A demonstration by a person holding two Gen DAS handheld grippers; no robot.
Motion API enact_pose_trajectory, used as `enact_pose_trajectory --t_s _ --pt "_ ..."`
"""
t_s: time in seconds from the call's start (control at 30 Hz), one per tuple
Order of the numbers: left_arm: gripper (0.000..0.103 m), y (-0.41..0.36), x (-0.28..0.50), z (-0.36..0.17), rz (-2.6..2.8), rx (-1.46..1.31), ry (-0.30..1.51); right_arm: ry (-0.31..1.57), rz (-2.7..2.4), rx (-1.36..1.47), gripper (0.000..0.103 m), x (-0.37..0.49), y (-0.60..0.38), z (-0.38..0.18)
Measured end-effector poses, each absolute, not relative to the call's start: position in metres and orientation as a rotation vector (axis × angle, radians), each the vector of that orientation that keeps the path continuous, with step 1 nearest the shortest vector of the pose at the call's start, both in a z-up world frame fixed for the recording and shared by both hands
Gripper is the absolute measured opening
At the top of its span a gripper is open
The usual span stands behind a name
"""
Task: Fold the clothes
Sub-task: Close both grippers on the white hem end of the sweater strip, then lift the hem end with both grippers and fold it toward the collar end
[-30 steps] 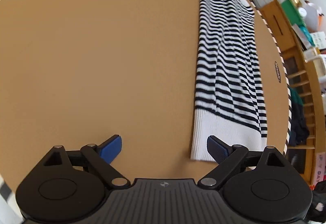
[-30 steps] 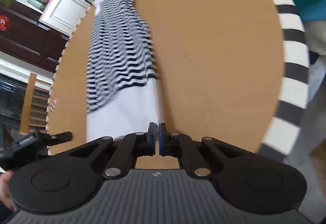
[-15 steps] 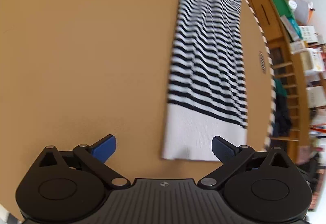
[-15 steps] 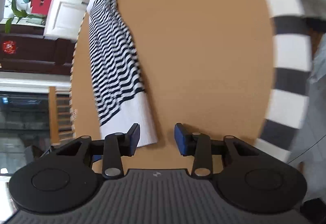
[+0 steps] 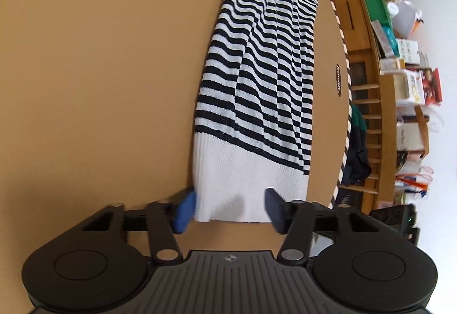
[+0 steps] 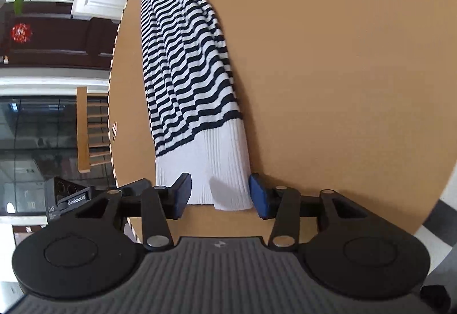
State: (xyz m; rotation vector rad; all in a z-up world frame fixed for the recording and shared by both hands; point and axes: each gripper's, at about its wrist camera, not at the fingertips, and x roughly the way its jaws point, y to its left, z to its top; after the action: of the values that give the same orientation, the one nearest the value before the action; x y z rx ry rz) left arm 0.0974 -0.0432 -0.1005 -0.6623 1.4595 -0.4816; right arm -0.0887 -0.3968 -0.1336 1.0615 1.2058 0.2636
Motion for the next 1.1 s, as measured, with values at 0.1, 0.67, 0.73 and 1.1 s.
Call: enact_pose_trajectory --t_s 0.1,0.67,0.73,1.1 --pt "0.015 -0.045 0.1 -0.109 -0.468 -0.642 1.469 1.211 0.254 1.022 0.023 -0.087 -0.39 -0.133" --pt "0.007 0.013 0.016 -0.121 -0.339 -0.852 1.571 1.289 0.301 1.064 0.009 -0.147 -0.363 -0.134" --pt "0.007 0.021 -0.01 -0.121 -0.307 -0.895 1.601 1.326 0.321 1.105 0.009 -0.169 -0.358 -0.135" --pt "0.006 0.025 0.016 -0.065 -0.287 -1.221 1.37 1.092 0.381 1.244 0.01 -0.117 -0.393 -0.069"
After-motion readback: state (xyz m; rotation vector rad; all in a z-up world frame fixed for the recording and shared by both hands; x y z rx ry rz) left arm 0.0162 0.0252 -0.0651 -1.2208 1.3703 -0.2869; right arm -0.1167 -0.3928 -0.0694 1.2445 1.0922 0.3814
